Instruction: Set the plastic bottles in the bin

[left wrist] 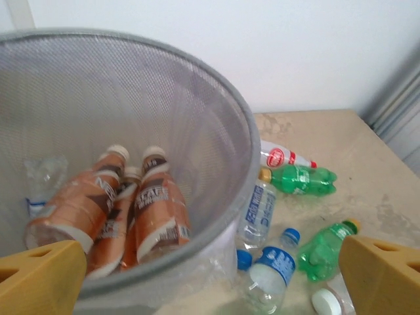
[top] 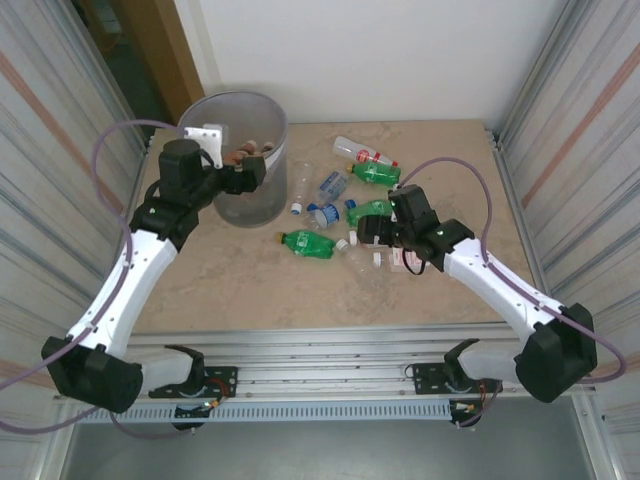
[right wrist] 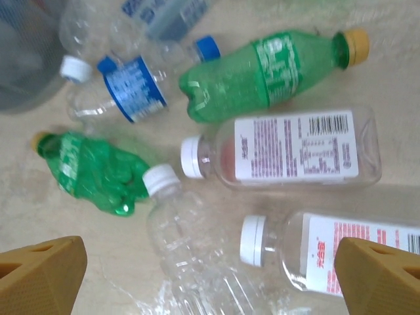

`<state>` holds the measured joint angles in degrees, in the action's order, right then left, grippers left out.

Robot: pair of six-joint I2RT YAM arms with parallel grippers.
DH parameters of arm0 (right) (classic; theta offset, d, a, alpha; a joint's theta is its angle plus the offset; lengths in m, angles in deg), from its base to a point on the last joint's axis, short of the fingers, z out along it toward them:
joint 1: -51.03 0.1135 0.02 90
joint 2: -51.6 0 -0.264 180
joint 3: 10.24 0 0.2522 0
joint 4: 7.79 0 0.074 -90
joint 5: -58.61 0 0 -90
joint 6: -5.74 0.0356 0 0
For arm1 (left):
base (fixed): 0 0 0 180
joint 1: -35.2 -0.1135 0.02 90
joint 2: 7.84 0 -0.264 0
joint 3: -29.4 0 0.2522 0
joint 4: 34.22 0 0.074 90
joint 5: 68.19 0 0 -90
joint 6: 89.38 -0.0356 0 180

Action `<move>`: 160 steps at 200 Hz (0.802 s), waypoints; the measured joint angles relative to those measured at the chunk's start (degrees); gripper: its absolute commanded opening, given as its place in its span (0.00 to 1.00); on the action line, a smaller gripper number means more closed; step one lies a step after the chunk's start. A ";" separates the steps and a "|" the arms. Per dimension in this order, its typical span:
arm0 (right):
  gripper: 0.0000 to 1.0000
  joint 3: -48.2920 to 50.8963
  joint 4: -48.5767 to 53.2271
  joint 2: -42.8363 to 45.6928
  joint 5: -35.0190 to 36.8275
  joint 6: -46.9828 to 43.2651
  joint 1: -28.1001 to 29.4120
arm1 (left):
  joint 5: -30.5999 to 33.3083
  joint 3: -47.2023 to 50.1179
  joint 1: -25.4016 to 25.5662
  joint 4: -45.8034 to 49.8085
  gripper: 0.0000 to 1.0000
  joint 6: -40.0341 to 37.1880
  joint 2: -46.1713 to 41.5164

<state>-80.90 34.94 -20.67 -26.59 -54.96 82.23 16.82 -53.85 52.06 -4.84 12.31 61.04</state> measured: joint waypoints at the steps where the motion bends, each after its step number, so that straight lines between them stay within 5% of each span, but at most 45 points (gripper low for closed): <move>1: 0.94 0.00 0.15 -0.15 -0.11 0.07 0.07 | -0.11 0.37 0.00 -0.13 0.99 0.24 -0.20; 63: 0.88 -1.03 4.79 -7.56 -2.19 0.07 4.26 | -1.44 15.02 0.00 -9.03 0.99 6.51 -5.51; 160: 0.79 -3.85 8.07 -17.44 -3.15 -1.46 7.43 | 0.55 17.73 0.00 -12.90 0.99 8.15 -6.86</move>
<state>-84.75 43.01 -38.11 -29.74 -56.43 89.66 17.37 -36.13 52.06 -17.74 20.46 54.18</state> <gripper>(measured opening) 0.793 0.987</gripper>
